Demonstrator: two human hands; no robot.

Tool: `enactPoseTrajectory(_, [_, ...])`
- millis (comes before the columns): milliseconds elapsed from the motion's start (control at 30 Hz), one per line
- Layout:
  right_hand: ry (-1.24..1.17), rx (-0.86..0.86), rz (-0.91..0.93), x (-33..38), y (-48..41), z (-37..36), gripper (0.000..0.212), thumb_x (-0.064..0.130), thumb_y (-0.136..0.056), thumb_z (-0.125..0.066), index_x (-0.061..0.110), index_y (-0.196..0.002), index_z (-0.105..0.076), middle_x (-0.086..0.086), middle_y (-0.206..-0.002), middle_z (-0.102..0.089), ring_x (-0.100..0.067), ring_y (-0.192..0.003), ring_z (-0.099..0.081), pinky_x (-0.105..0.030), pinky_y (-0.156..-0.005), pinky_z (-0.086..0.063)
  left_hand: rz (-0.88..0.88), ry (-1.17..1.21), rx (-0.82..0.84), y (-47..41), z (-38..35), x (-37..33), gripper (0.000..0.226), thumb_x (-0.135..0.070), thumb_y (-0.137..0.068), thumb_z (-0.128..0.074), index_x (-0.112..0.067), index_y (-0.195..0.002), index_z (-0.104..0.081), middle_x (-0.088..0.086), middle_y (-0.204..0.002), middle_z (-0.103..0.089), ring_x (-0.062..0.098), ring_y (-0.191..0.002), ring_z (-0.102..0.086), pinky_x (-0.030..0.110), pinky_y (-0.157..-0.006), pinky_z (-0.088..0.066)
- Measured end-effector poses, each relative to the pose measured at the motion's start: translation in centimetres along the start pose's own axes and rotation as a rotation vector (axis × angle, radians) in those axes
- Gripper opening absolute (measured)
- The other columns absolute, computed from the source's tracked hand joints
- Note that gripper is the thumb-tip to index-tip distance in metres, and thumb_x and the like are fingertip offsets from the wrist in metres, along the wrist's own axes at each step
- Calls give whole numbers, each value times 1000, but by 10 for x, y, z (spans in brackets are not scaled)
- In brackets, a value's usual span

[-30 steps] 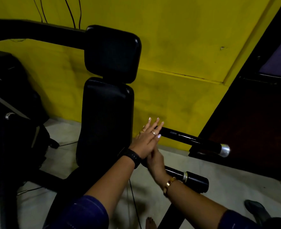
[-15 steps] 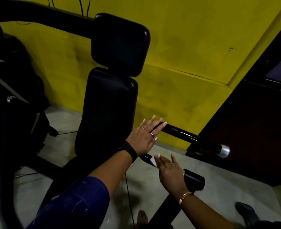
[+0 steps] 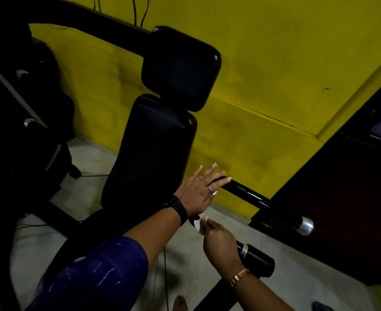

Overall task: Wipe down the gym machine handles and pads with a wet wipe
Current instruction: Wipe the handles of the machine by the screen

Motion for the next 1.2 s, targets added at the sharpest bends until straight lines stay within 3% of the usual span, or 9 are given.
enactPoseTrajectory(100, [6, -176, 92, -2, -3, 8, 39, 13, -41, -92, 16, -76, -74, -1, -67, -67, -17, -59, -65, -19, -44, -46, -14, -32, -5, 1, -3, 0, 60, -24, -94, -38, -27, -152, -23, 0, -154, -36, 25, -148, -18, 48, -117, -21])
enactPoseTrajectory(267, [220, -205, 667, -3, 1, -17, 37, 13, -90, -44, 8, -119, -67, -8, -118, -67, -25, -113, -62, -34, -98, -49, -46, -174, 1, 4, -14, 4, 63, -28, -96, -37, -21, -155, -15, 3, -159, -21, 24, -149, -13, 45, -119, -16])
enactPoseTrajectory(433, [276, 73, 532, -16, 7, -43, 45, 18, -92, -35, 8, -124, -65, -4, -134, -59, -18, -135, -42, -35, -117, -20, -54, -199, -69, 6, -19, 3, 62, -22, -95, -39, -18, -154, -18, 4, -158, -21, 26, -147, -17, 43, -119, -15])
enactPoseTrajectory(533, [244, 7, 517, -29, 20, -37, 43, 19, -93, -37, 8, -125, -64, -3, -133, -60, -18, -135, -43, -35, -114, -21, -51, -212, -112, 6, -22, 1, 66, -19, -90, -40, -17, -153, -21, 6, -157, -22, 27, -147, -18, 43, -118, -18])
enactPoseTrajectory(700, [131, -237, 443, -53, 46, -28, 41, 10, -99, -34, 12, -107, -74, -2, -119, -68, -18, -118, -60, -39, -103, -45, -30, -204, -147, 5, -27, -1, 68, -16, -88, -43, -18, -153, -21, 6, -158, -24, 28, -147, -18, 44, -118, -18])
enactPoseTrajectory(867, [-73, -353, 71, -33, 26, 1, 24, 10, -77, -45, 18, -65, -64, 1, -62, -61, -17, -56, -59, -41, -86, -56, 14, -230, -178, 6, -29, -9, 75, -12, -83, -36, -19, -154, -11, 7, -156, -22, 31, -146, -17, 47, -117, -19])
enactPoseTrajectory(967, [-157, -366, -44, -19, 3, 12, 21, -1, -67, -67, 12, -83, -71, -5, -83, -70, -22, -74, -67, -39, -84, -57, 23, -277, -210, 7, -32, -11, 82, -10, -82, -34, -19, -156, 1, 8, -156, -21, 30, -149, -7, 46, -118, -15])
enactPoseTrajectory(1067, [-145, -233, 51, -16, 1, 2, 54, -5, -59, -74, 6, -112, -69, -15, -110, -69, -29, -100, -67, -43, -97, -45, 1, -307, -233, 7, -33, -9, 81, -9, -83, -35, -18, -156, -1, 9, -155, -23, 30, -147, -11, 45, -118, -13])
enactPoseTrajectory(1200, [20, -90, 122, -36, 27, -9, 71, 1, -45, -82, 14, -114, -71, -7, -111, -71, -25, -94, -71, -32, -80, -55, -12, -322, -255, 7, -35, -8, 83, -7, -83, -37, -15, -156, 1, 10, -156, -22, 30, -150, -4, 45, -119, -13])
Point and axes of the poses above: each hand's wrist, its own y-axis away from the middle knuckle, its own z-axis out of the back of the hand, x = y × z, the point moved 1 cm from there along -y, towards the middle knuckle
